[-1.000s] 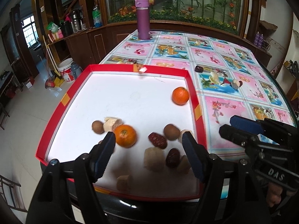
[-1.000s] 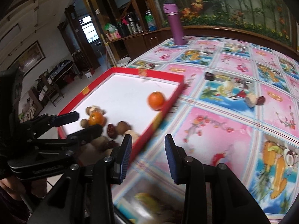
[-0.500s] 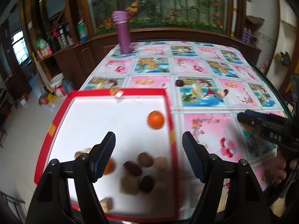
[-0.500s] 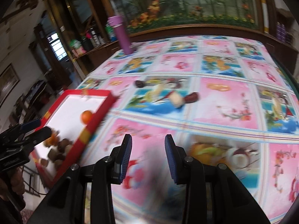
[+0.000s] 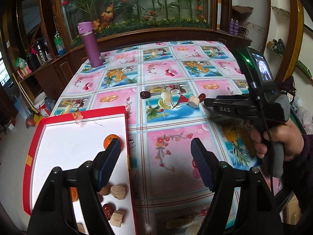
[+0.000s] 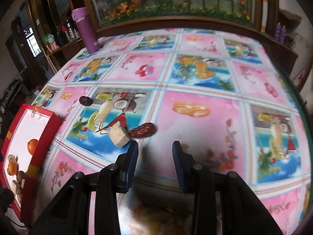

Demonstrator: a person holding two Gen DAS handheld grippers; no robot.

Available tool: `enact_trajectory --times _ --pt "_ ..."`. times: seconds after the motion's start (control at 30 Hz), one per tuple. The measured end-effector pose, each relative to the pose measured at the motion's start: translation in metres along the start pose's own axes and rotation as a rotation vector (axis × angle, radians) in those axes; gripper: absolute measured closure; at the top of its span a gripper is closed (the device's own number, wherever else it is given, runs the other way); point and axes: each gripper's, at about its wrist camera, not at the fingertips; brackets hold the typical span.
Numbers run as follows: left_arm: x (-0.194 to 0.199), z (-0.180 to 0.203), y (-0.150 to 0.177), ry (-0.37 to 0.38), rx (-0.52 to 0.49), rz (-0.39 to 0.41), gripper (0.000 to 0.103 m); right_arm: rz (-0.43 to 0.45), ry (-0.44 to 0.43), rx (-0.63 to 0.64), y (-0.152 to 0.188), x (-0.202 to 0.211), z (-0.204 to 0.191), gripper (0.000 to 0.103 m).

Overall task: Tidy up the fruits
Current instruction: 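Move both tools back toward the last beige cake cube and red date, then grasp the red date with the right tool while the left grasps a beige cake cube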

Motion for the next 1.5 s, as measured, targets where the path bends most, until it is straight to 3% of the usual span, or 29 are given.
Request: enact_trajectory --times 0.4,0.83,1.0,1.3,1.5 --pt "-0.013 0.0 -0.014 0.017 0.014 -0.024 0.028 0.032 0.032 0.034 -0.01 -0.013 -0.017 0.073" --pt "-0.1 0.025 -0.06 0.044 0.017 -0.089 0.028 0.044 -0.021 -0.185 0.016 0.019 0.065 0.072" --pt "-0.133 0.033 -0.069 0.034 0.043 -0.126 0.028 0.06 -0.051 -0.202 0.014 0.025 0.068 0.072" --pt "-0.15 0.036 -0.068 0.026 0.053 -0.143 0.029 0.07 -0.087 -0.215 0.013 0.029 0.068 0.072" --pt "-0.157 0.033 -0.066 0.024 0.064 -0.156 0.041 0.067 -0.087 -0.218 0.013 0.027 0.068 0.072"
Point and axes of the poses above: each gripper's, at about its wrist camera, not at the fingertips, and x roughly against the way its jaws point, z to its right, y to its underside, and after that the axes turned 10 degrees about y, right-handed
